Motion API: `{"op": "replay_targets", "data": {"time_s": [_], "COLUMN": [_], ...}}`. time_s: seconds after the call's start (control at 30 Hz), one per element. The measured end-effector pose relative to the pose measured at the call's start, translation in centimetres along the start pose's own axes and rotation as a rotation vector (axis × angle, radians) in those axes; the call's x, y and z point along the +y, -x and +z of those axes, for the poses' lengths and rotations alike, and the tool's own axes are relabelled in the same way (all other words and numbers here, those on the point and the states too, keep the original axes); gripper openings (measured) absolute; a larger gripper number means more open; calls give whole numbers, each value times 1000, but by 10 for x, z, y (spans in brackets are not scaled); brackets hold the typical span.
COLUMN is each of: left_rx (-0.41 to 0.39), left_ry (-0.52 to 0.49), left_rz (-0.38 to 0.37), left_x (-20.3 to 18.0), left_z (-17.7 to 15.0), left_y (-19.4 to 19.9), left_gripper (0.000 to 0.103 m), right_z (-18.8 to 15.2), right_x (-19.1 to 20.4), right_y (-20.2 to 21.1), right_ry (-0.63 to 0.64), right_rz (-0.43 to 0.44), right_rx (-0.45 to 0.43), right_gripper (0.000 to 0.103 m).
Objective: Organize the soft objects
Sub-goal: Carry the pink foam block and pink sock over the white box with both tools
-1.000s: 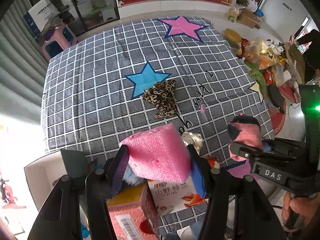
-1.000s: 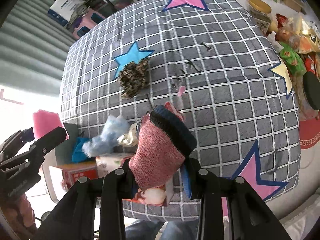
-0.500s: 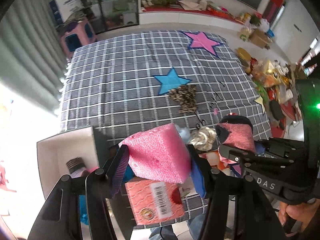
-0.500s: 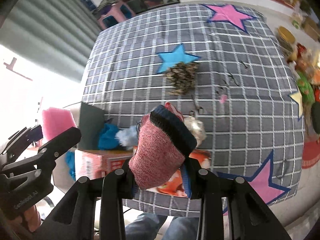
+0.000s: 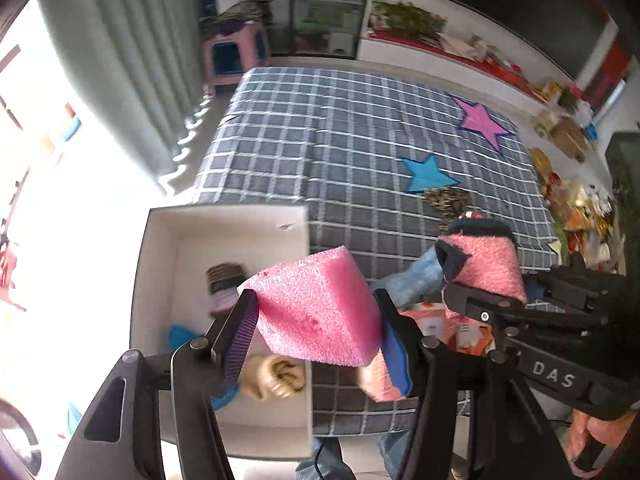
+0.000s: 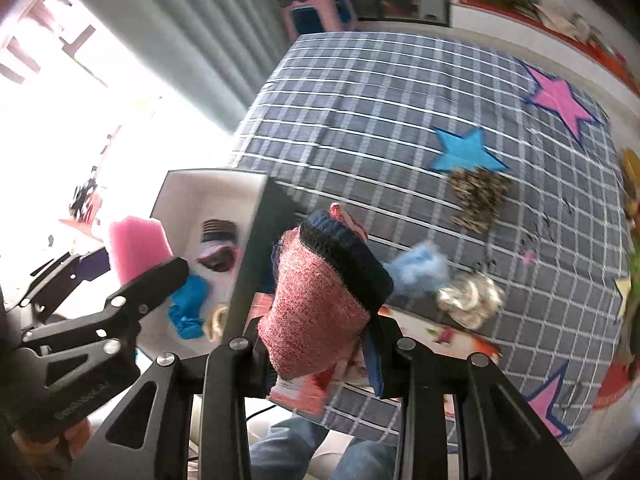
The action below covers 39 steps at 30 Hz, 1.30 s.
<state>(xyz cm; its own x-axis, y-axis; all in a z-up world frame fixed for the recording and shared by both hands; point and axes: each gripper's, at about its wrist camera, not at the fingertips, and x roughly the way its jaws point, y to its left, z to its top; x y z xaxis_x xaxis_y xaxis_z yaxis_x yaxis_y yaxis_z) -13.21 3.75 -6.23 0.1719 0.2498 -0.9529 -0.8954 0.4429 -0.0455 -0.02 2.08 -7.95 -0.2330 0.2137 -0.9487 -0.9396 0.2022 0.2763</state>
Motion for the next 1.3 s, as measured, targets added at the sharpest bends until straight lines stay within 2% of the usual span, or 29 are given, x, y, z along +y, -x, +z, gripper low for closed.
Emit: {"op": "replay_targets", "data": {"time_s": [0.33, 0.6, 0.9, 1.3], "left_rx": [31, 54, 65, 72], "left_ry": [150, 217, 249, 252], "left_rz": [70, 100, 95, 93], "left_x": [68, 97, 109, 115], "left_z": [-40, -63, -72, -70], "left_y": [0, -3, -9, -14], "left_gripper": [61, 61, 61, 61], "right_z": [8, 5, 6, 12], "right_x": [78, 121, 139, 144], "right_y": [-23, -40, -48, -56], "right_ry": [167, 258, 306, 317], "right_rz": [51, 70, 61, 46], "right_rx": [47, 93, 121, 143], "right_gripper": [35, 35, 35, 35]}}
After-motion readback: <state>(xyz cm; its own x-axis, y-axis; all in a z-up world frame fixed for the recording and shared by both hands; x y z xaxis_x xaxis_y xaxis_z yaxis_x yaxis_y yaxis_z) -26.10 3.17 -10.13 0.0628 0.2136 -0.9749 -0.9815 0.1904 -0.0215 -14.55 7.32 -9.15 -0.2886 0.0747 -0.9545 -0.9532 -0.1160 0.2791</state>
